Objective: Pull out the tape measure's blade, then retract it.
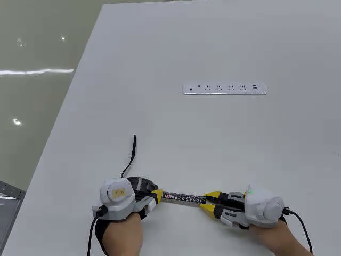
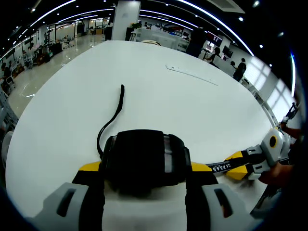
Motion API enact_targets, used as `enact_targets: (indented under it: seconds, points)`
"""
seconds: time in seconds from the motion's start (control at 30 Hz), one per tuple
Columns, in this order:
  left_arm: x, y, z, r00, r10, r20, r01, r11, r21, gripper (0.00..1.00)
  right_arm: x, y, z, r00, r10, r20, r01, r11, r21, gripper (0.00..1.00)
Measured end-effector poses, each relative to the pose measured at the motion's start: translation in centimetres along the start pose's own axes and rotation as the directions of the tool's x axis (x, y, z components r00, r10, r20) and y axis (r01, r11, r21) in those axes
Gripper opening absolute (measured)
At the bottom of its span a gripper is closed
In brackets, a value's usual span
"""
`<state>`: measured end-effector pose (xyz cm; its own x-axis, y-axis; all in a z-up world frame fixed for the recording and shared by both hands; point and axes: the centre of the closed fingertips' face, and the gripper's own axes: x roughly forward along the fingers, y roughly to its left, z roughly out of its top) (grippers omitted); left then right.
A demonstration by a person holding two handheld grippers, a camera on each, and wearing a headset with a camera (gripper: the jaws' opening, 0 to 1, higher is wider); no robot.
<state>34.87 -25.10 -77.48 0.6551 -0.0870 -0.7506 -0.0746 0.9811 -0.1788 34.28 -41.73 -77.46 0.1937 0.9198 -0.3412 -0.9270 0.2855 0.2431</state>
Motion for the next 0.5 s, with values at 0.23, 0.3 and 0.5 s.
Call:
enact_targets:
  seconds: [0.23, 0.3, 0.5]
  points:
    - [0.0, 0.0, 0.0, 1.0, -0.002, -0.001, 0.002, 1.0, -0.004, 0.66, 0.8, 0.1, 0.2, 1.0, 0.008, -0.003, -0.008, 1.0, -0.008, 0.12]
    - [0.0, 0.0, 0.0, 1.0, -0.004, -0.001, 0.004, 1.0, -0.004, 0.66, 0.9, 0.1, 0.3, 0.9999, 0.01, -0.003, -0.01, 1.0, -0.009, 0.12]
    - [0.0, 0.0, 0.0, 1.0, -0.003, -0.003, 0.003, 1.0, -0.003, 0.66, 1.6, 0.3, 0.5, 0.9998, 0.021, -0.007, -0.021, 1.0, -0.006, 0.12]
